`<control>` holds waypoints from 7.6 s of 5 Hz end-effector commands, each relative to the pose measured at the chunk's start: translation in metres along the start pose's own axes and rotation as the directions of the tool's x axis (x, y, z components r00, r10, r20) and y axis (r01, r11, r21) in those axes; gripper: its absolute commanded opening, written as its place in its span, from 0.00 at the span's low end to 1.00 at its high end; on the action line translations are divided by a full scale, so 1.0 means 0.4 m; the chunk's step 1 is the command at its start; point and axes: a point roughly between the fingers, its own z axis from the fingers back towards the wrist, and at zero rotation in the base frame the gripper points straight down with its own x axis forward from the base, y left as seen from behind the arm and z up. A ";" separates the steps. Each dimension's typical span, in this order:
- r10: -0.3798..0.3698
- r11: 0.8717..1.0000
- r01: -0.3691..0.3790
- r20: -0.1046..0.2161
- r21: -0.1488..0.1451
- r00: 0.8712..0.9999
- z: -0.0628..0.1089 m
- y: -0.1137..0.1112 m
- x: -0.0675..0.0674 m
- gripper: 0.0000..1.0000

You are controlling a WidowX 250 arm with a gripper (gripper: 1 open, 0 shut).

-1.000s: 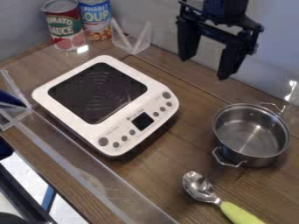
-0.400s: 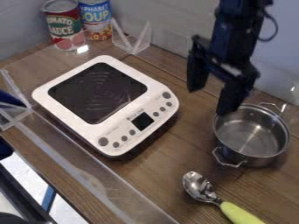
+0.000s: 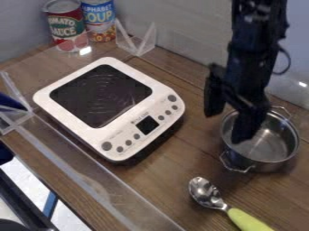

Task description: Put silver pot on the white and black stove top

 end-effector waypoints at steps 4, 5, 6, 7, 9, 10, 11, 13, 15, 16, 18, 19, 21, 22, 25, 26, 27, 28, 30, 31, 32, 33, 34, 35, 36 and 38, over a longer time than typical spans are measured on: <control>-0.009 1.000 0.009 0.007 0.004 1.000 0.074 0.054 0.047 0.00; -0.010 1.000 0.010 -0.015 0.025 1.000 0.133 0.101 0.069 0.00; -0.014 1.000 0.014 0.003 0.026 1.000 0.145 0.108 0.062 0.00; -0.020 1.000 0.020 0.029 0.015 0.999 0.133 0.084 0.058 0.00; -0.033 0.999 0.032 0.090 0.004 0.995 0.113 0.052 0.060 0.00; -0.040 0.999 0.040 0.110 0.008 0.993 0.119 0.052 0.055 0.00; -0.051 0.999 0.050 0.129 0.010 0.990 0.119 0.056 0.050 0.00; -0.068 0.998 0.067 0.163 0.009 0.984 0.114 0.066 0.045 0.00; -0.062 0.998 0.058 0.145 0.033 0.987 0.167 0.104 0.017 0.00; -0.037 0.998 0.029 0.131 0.062 0.991 0.219 0.176 -0.032 0.00; 0.069 0.992 -0.082 0.135 0.092 0.988 0.289 0.345 -0.159 0.00; 0.097 0.989 -0.111 0.138 0.097 0.986 0.302 0.422 -0.224 0.00; 0.096 0.990 -0.107 0.123 0.087 0.988 0.290 0.467 -0.305 0.00; 0.096 0.992 -0.106 0.133 0.074 0.987 0.292 0.444 -0.311 0.00; 0.086 0.994 -0.095 0.154 0.047 0.984 0.301 0.370 -0.327 0.00; 0.081 0.995 -0.088 0.163 0.039 0.983 0.304 0.343 -0.334 0.00; 0.075 0.996 -0.083 0.170 0.038 0.983 0.299 0.323 -0.337 0.00; 0.069 0.996 -0.078 0.177 0.042 0.982 0.294 0.307 -0.337 0.00; 0.057 0.995 -0.069 0.150 0.075 0.987 0.250 0.310 -0.335 0.00; 0.053 0.995 -0.065 0.143 0.081 0.988 0.226 0.319 -0.332 0.00; 0.052 0.995 -0.064 0.144 0.082 0.988 0.208 0.330 -0.330 0.00; 0.050 0.995 -0.062 0.149 0.083 0.988 0.194 0.346 -0.329 0.00; 0.051 0.994 -0.064 0.148 0.084 0.988 0.175 0.370 -0.328 0.00; 0.044 0.995 -0.056 0.139 0.085 0.989 0.168 0.379 -0.324 1.00; 0.036 0.995 -0.047 0.130 0.086 0.991 0.163 0.388 -0.320 1.00; 0.033 0.997 -0.042 0.123 0.070 0.992 0.117 0.395 -0.319 1.00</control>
